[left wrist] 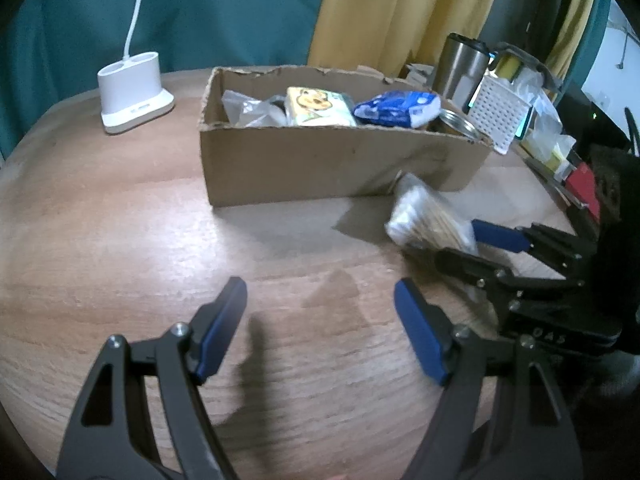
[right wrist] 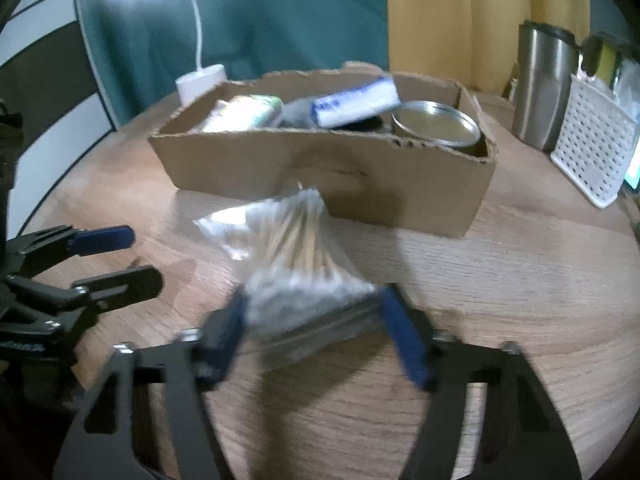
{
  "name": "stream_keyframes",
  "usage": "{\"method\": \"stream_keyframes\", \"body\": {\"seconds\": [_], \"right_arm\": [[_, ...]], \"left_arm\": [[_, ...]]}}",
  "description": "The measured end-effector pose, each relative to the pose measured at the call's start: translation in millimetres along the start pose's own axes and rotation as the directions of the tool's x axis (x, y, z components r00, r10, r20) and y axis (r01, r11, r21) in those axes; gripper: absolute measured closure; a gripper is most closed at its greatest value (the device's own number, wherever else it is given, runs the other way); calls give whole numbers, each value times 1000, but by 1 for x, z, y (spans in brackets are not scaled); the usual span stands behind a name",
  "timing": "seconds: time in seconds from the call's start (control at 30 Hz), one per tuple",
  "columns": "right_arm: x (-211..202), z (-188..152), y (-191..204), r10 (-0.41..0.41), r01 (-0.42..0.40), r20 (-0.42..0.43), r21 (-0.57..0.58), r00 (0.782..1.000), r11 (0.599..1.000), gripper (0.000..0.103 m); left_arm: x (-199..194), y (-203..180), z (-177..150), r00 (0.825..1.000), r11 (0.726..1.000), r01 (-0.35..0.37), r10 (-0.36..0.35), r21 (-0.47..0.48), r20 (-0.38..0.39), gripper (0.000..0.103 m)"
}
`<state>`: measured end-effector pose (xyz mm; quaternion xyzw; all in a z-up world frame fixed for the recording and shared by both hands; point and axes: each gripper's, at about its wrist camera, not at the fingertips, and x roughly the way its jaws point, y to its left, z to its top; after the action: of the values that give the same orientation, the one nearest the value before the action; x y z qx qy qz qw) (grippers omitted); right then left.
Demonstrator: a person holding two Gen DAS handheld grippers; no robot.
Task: Organize objects
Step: 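Move the right tool to the cotton swab bag and grasp it, then carry the cotton swab bag over the box and release it with the right tool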
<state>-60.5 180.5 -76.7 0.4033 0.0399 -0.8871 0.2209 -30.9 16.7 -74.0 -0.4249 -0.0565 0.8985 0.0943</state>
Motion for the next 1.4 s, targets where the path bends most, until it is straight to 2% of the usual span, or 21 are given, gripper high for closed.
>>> {"method": "stream_keyframes", "body": {"seconds": [0.13, 0.17, 0.27, 0.37, 0.9, 1.4], "right_arm": [[-4, 3, 1, 1, -1, -7, -4, 1000, 1000, 49], [-5, 3, 1, 6, -6, -8, -4, 1000, 1000, 60], [-11, 5, 2, 11, -11, -4, -10, 1000, 1000, 61], [-18, 9, 4, 22, -22, 8, -17, 1000, 1000, 69], [-56, 35, 20, 32, -26, 89, -65, 996, 998, 70], [-44, 82, 15, 26, -17, 114, -82, 993, 996, 70]], "left_arm": [[-1, 0, 2, 1000, 1000, 4, -4, 4, 4, 26], [-2, -1, 3, 1000, 1000, 5, -5, 6, 6, 26], [-5, 0, 7, 1000, 1000, 7, -7, 8, 15, 26], [-8, 0, 10, 1000, 1000, 7, -7, 8, 25, 26], [-34, 10, 30, 996, 1000, -3, 3, 2, 91, 25], [-30, 23, 68, 992, 1000, -14, 17, -21, 128, 25]]}}
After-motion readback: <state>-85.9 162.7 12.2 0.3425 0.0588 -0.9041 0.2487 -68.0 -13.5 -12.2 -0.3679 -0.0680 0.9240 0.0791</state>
